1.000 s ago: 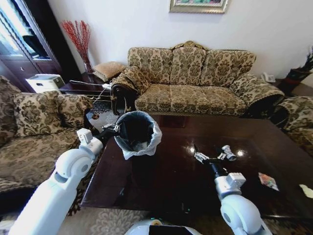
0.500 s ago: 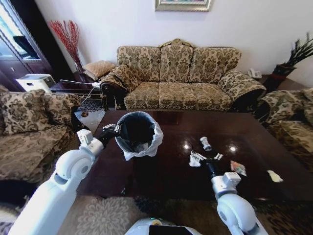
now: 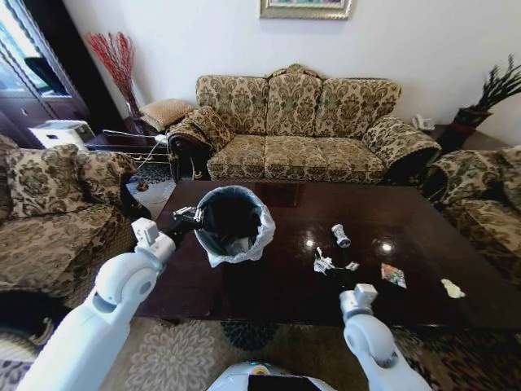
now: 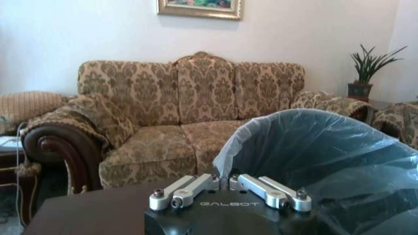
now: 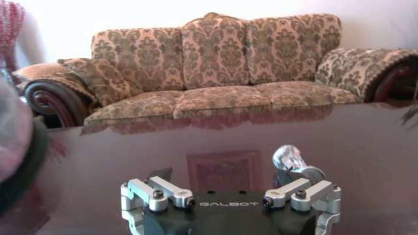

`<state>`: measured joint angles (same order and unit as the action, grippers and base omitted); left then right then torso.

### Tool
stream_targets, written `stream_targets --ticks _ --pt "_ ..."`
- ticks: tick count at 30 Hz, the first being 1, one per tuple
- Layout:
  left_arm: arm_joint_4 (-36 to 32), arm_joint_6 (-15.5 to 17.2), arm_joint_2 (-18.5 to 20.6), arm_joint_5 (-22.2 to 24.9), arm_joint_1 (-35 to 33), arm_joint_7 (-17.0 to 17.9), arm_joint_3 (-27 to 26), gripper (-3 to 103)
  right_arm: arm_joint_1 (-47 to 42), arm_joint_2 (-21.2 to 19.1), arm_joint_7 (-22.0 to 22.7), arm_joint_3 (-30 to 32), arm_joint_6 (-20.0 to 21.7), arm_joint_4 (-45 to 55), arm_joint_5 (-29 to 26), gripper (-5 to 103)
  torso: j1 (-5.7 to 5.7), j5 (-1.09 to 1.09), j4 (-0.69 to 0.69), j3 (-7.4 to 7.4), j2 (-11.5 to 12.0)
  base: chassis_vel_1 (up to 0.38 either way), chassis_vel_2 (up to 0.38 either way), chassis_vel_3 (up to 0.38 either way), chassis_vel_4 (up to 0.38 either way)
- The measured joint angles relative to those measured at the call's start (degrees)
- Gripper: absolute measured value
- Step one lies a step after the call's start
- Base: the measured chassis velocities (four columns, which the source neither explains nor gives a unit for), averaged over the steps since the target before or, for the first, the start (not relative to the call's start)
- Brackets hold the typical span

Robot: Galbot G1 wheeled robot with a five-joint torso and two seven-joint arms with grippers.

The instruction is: Move to the front of the table and place the trash on the table into the trash bin.

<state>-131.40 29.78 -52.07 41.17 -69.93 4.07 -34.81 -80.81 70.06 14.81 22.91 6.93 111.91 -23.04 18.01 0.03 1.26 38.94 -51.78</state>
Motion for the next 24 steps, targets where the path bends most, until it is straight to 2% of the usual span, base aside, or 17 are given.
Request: stream_targets --ticks 6,18,22,24 --pt "-0.6 -0.1 -0.1 0.1 -1.6 0.5 -0.4 2 3.7 1.6 1.3 -0.2 1.1 -5.9 -1.8 100 -0.01 -0.04 0.01 -0.01 0.0 0.0 0.0 0.0 0.0" --pt "-0.3 -0.1 0.1 0.3 -0.8 0.4 0.3 2 5.2 1.9 0.6 -1.1 1.2 -11.7 -3.0 101 -0.01 -0.03 0.0 0.0 0.0 0.0 0.0 0.0 0.0" --pt "-0.1 -0.1 -0.3 0.4 -0.9 0.2 0.4 2 6.0 2.0 0.4 -1.4 0.7 -13.7 -2.9 83 -0.01 -0.03 0.0 0.0 0.0 0.0 0.0 0.0 0.0" --pt "-0.2 -0.1 -0.3 0.5 -1.0 0.1 0.4 2 6.1 2.1 0.4 -1.5 0.6 -14.1 -2.8 83 -0.01 -0.03 0.0 -0.01 0.0 0.0 0.0 0.0 0.0"
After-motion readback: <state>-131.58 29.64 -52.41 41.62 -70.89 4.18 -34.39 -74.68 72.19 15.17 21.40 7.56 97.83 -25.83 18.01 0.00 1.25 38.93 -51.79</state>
